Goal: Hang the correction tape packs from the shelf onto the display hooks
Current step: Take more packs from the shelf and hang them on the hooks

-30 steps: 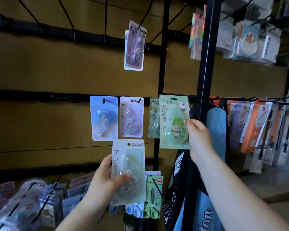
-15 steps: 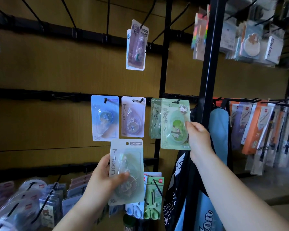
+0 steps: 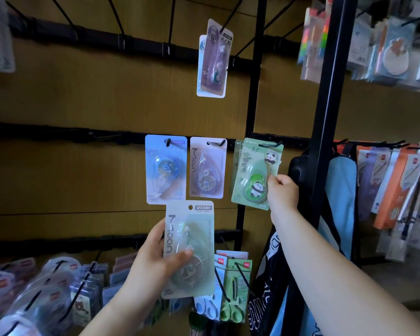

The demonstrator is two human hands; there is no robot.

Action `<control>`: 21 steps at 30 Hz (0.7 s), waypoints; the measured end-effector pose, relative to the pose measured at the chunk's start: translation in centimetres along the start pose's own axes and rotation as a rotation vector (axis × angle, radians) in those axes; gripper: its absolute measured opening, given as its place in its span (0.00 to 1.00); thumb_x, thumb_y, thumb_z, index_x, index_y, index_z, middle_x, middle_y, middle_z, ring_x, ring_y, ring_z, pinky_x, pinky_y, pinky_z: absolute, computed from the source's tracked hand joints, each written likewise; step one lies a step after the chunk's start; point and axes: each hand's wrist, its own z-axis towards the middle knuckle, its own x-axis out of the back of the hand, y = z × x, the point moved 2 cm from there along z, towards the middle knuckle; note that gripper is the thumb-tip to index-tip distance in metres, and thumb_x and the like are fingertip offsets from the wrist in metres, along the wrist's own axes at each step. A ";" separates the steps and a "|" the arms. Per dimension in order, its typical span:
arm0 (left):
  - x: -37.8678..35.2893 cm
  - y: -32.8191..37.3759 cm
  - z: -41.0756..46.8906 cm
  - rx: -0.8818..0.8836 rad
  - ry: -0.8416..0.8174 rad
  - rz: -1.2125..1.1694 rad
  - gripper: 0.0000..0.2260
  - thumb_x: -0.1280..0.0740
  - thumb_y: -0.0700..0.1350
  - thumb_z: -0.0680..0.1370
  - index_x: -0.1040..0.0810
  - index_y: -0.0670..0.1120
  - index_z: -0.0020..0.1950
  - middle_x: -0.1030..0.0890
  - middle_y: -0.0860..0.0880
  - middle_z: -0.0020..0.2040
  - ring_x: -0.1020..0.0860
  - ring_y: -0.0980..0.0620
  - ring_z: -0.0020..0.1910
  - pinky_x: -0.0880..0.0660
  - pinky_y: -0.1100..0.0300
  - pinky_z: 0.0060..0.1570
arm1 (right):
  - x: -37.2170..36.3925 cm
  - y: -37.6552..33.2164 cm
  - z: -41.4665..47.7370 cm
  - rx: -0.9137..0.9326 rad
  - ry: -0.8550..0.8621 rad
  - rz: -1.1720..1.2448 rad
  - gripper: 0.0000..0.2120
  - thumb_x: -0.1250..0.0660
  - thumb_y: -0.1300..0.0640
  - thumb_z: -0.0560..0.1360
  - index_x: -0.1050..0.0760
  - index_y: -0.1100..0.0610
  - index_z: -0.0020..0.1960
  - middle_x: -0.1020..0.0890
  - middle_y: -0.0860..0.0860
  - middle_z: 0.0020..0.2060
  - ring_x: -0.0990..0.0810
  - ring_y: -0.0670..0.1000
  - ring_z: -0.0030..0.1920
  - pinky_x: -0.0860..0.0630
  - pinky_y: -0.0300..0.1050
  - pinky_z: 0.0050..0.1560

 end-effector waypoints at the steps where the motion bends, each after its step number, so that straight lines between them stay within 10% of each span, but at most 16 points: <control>1: 0.2 -0.1 0.1 -0.001 0.002 0.000 0.21 0.29 0.40 0.64 0.24 0.59 0.51 0.15 0.48 0.47 0.17 0.45 0.47 0.22 0.47 0.49 | -0.1 0.1 0.1 -0.004 0.004 -0.005 0.11 0.44 0.60 0.78 0.25 0.65 0.51 0.22 0.56 0.40 0.26 0.53 0.43 0.30 0.40 0.34; 8: 0.5 -0.2 -0.1 -0.007 0.025 0.005 0.23 0.30 0.34 0.71 0.26 0.60 0.54 0.16 0.47 0.49 0.17 0.44 0.48 0.22 0.44 0.51 | 0.0 0.7 -1.4 -0.045 -0.057 -0.068 0.20 0.42 0.62 0.77 0.38 0.61 0.68 0.27 0.58 0.63 0.27 0.53 0.54 0.30 0.46 0.50; 13: 0.2 0.5 -0.8 -0.037 0.006 0.006 0.24 0.32 0.33 0.72 0.27 0.60 0.57 0.17 0.46 0.52 0.18 0.43 0.51 0.23 0.42 0.54 | 0.5 0.5 -5.9 0.261 0.053 -0.274 0.24 0.38 0.64 0.74 0.37 0.61 0.68 0.33 0.57 0.67 0.36 0.56 0.67 0.38 0.47 0.66; 18: -0.6 1.5 -1.4 -0.102 -0.034 0.011 0.25 0.30 0.38 0.65 0.26 0.58 0.58 0.16 0.47 0.50 0.17 0.46 0.48 0.22 0.49 0.49 | -1.0 -1.4 -11.0 -0.018 -0.690 -0.045 0.04 0.39 0.56 0.77 0.28 0.52 0.51 0.25 0.44 0.43 0.26 0.42 0.45 0.30 0.27 0.41; 21: -1.1 2.3 -1.6 -0.145 -0.055 -0.004 0.24 0.31 0.38 0.65 0.26 0.56 0.58 0.15 0.47 0.48 0.17 0.48 0.46 0.21 0.55 0.44 | -1.4 -1.9 -11.6 0.041 -0.783 0.013 0.06 0.38 0.61 0.76 0.25 0.51 0.45 0.22 0.42 0.38 0.23 0.38 0.37 0.29 0.22 0.32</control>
